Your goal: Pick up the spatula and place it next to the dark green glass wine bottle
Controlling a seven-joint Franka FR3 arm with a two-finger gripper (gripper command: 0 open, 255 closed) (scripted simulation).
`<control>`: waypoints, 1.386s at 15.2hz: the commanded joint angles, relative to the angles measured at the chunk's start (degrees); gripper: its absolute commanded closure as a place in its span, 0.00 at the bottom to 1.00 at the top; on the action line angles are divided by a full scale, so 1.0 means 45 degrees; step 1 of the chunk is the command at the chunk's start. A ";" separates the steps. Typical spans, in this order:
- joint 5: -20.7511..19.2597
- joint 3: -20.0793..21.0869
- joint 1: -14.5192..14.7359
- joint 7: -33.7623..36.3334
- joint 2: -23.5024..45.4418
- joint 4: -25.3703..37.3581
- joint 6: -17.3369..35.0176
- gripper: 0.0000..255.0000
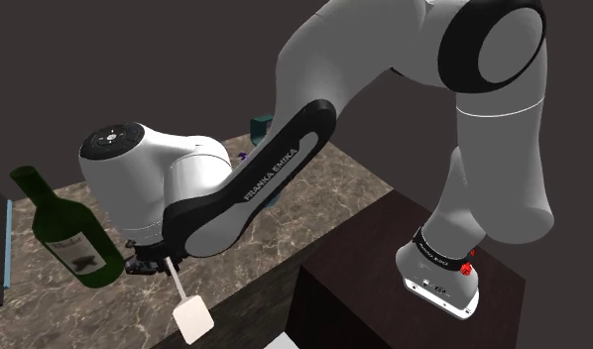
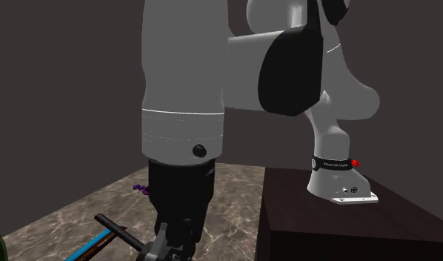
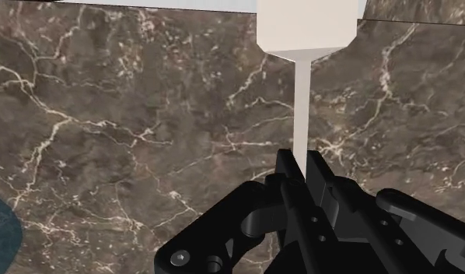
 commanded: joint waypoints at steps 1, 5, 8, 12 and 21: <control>-0.0142 -0.0094 0.0066 0.0096 0.0266 -0.0002 0.0260 1.00; -0.0387 -0.0267 0.0185 0.0272 0.0723 -0.0026 0.0718 1.00; -0.0569 -0.0405 0.0281 0.0403 0.1081 -0.0014 0.1050 1.00; -0.0807 -0.0598 0.0417 0.0574 0.1577 0.0042 0.1476 1.00; -0.0860 -0.0644 0.0450 0.0612 0.1695 0.0062 0.1573 0.00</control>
